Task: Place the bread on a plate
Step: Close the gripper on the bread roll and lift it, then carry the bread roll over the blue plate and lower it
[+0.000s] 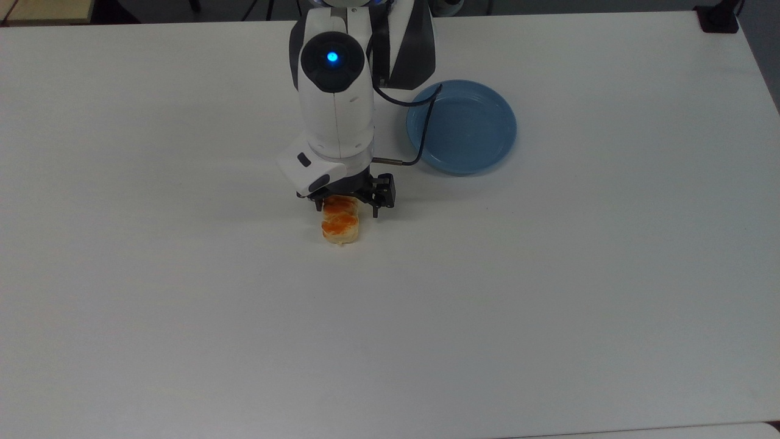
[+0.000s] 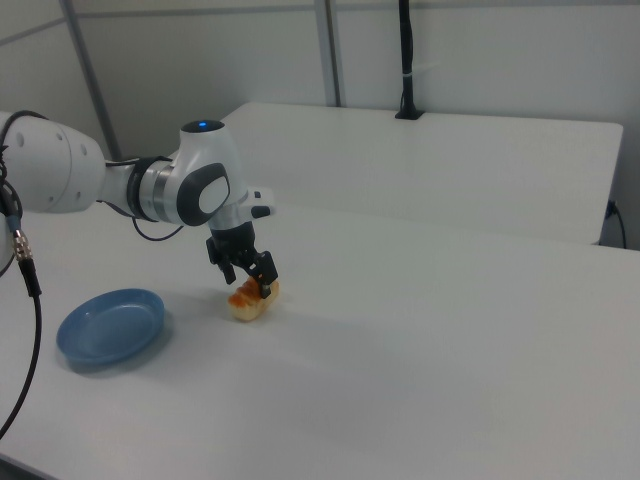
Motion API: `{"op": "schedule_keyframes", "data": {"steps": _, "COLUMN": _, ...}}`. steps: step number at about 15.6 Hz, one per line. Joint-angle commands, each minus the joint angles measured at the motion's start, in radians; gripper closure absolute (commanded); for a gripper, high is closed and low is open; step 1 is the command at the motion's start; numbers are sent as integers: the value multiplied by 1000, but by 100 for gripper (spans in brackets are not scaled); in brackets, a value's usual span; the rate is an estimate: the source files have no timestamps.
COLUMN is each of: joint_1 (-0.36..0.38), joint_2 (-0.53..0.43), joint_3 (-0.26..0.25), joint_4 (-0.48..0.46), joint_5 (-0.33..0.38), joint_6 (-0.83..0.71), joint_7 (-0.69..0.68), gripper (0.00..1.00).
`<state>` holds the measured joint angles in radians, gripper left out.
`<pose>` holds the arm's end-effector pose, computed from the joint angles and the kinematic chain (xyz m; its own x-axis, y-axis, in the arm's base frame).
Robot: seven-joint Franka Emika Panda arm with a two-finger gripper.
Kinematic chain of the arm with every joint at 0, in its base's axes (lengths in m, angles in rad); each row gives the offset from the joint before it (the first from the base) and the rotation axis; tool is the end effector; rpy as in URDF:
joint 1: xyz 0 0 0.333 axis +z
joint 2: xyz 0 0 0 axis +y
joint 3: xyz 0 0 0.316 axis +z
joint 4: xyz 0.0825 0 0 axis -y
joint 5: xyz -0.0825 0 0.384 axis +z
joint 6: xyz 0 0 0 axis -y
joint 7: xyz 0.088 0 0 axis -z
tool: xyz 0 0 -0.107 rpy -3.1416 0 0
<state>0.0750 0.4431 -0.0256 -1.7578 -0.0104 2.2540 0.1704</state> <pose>0.6616 0.0339 0.3214 0.9922 -0.1112 0.0556 -0.1119 -0.9937 0.0101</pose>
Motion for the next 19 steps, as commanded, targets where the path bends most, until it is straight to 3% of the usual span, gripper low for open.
{"op": "schedule_keyframes", "data": {"steps": 1, "joint_1": 8, "joint_2": 16, "joint_3": -2, "joint_4": 8, "joint_5": -65, "joint_6": 6, "joint_7": 28, "gripper": 17}}
{"op": "schedule_keyframes", "data": {"steps": 3, "joint_1": 8, "joint_2": 11, "joint_3": -2, "joint_4": 8, "joint_5": -85, "joint_6": 4, "joint_7": 15, "gripper": 41}}
{"op": "schedule_keyframes", "data": {"steps": 5, "joint_1": 8, "joint_2": 0, "joint_3": -1, "joint_4": 9, "joint_5": -85, "joint_6": -4, "joint_7": -3, "gripper": 54}}
{"op": "schedule_keyframes", "data": {"steps": 10, "joint_1": 15, "joint_2": -61, "joint_3": -1, "joint_4": 43, "joint_5": -77, "joint_6": -132, "joint_7": -5, "gripper": 54}}
{"op": "schedule_keyframes", "data": {"steps": 19, "joint_1": 126, "joint_2": -159, "joint_3": 1, "joint_4": 20, "joint_5": -59, "joint_6": -355, "joint_7": -5, "gripper": 53}}
